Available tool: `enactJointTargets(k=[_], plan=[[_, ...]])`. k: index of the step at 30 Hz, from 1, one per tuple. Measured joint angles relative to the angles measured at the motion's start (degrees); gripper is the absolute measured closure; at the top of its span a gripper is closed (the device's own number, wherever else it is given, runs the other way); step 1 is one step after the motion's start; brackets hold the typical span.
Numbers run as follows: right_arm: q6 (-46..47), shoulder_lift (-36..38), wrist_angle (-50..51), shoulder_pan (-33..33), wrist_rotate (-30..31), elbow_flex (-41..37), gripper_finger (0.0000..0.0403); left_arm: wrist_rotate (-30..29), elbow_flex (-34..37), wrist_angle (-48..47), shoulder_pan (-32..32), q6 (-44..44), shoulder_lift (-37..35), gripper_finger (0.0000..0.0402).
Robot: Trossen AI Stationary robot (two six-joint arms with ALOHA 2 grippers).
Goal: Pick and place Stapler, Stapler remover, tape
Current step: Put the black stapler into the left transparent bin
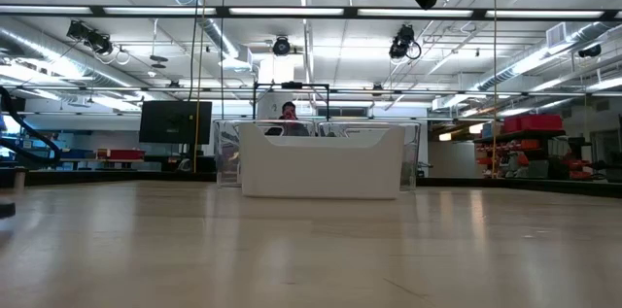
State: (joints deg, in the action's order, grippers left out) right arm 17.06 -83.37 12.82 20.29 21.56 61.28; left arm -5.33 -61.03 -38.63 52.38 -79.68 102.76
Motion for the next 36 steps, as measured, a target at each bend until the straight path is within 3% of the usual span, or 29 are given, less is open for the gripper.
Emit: enactJointTargets(k=[4,9,20,23,31,36], plan=[[0.0,0.0,0.0,0.0,0.0,0.0,0.0321,-1.2,-3.7,-2.9,-1.1,3.5,0.0,0.0268],[0.0,0.0,-0.3,0.0,0.0,0.0,0.0321,-5.1,-13.1,-17.6,-3.0,8.9,0.0,0.0268],[0.0,0.0,-1.2,0.0,-0.2,0.0,0.0321,-20.4,-33.1,-43.2,-9.9,21.8,0.0,0.0268],[0.0,0.0,-1.8,0.0,-0.2,0.0,0.0321,-23.8,-35.7,-46.0,-14.2,25.6,-0.1,0.0268],[0.0,0.0,-1.9,0.0,-2.0,0.0,0.0321,-22.5,-36.5,-46.6,-32.6,43.6,-0.1,0.0268],[0.0,0.0,-1.8,0.0,-4.7,0.0,0.0321,-20.2,-36.5,-42.2,-45.6,53.3,-0.8,0.0268]])
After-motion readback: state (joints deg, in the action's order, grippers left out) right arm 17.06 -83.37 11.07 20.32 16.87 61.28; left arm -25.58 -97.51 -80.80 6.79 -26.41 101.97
